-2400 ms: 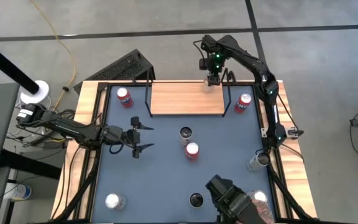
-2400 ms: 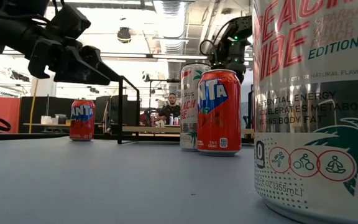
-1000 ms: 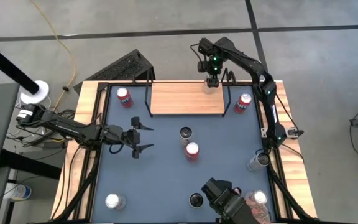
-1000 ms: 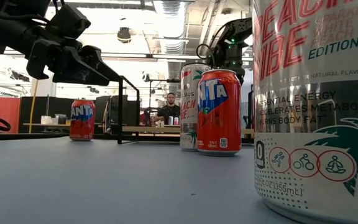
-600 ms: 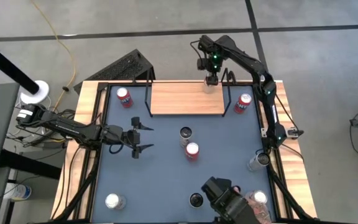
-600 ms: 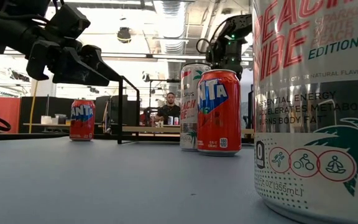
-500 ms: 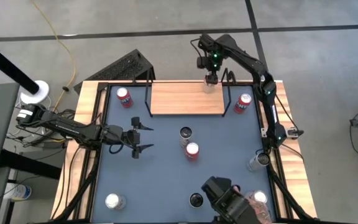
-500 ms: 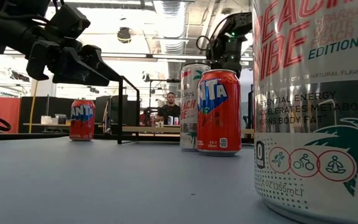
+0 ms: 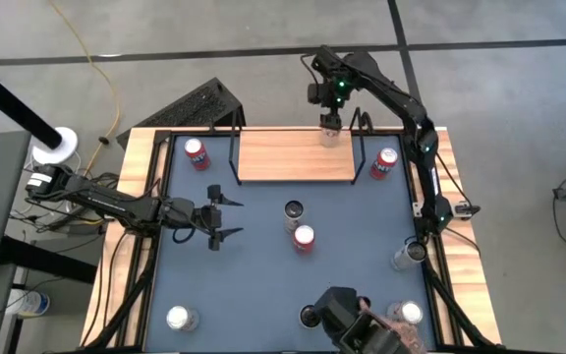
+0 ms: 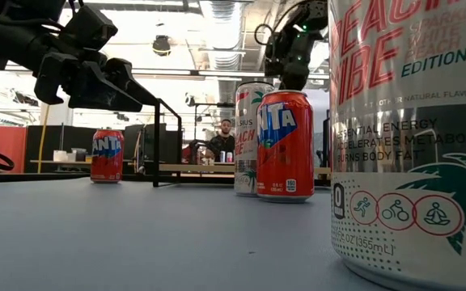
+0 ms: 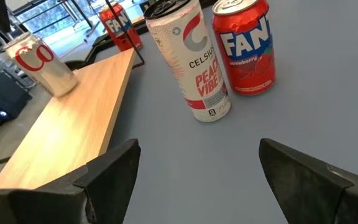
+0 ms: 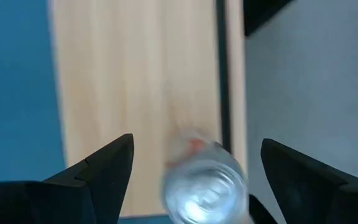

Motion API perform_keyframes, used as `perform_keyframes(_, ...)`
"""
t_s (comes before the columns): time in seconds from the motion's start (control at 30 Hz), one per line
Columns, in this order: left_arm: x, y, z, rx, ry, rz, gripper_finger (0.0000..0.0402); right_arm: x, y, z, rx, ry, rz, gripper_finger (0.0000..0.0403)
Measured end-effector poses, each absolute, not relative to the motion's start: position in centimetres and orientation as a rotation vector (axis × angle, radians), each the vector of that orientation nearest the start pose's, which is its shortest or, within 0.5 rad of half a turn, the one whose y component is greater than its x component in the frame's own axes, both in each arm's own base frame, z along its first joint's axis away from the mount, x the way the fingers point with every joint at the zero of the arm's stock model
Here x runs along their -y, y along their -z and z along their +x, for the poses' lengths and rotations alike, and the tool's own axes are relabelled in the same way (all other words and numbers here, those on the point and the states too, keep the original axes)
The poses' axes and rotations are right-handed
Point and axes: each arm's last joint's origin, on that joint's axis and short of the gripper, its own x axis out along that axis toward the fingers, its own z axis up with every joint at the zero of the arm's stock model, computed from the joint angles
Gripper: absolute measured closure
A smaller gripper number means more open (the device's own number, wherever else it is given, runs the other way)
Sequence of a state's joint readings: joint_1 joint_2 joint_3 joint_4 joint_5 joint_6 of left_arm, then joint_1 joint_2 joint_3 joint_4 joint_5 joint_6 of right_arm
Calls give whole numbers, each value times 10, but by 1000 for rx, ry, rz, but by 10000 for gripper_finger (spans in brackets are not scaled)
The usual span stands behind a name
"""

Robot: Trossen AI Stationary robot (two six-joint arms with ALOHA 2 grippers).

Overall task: Place canned beverage on shelf
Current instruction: Put the top left orange soda can on the shelf

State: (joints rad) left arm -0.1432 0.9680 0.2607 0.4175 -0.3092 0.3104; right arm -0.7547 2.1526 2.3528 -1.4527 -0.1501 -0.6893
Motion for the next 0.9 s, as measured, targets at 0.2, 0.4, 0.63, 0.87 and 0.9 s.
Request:
perform_keyframes(0.2,19,-188,190,-286,-116,377,83,249,-367,322,-1142,42,-87,74)
perform_keyframes(0.4,20,-195,193,-300,-83,316,83,198,-403,319,-1054,-18,-54,84)
perform_keyframes(0.63,21,-194,193,-306,-94,198,83,133,-434,303,-1006,-117,117,86)
perform_keyframes(0.87,28,-189,190,-358,-79,90,83,50,-437,286,-1011,-218,126,86)
perform_keyframes(0.9,28,-188,190,-365,-79,75,83,37,-435,284,-1000,-215,114,86)
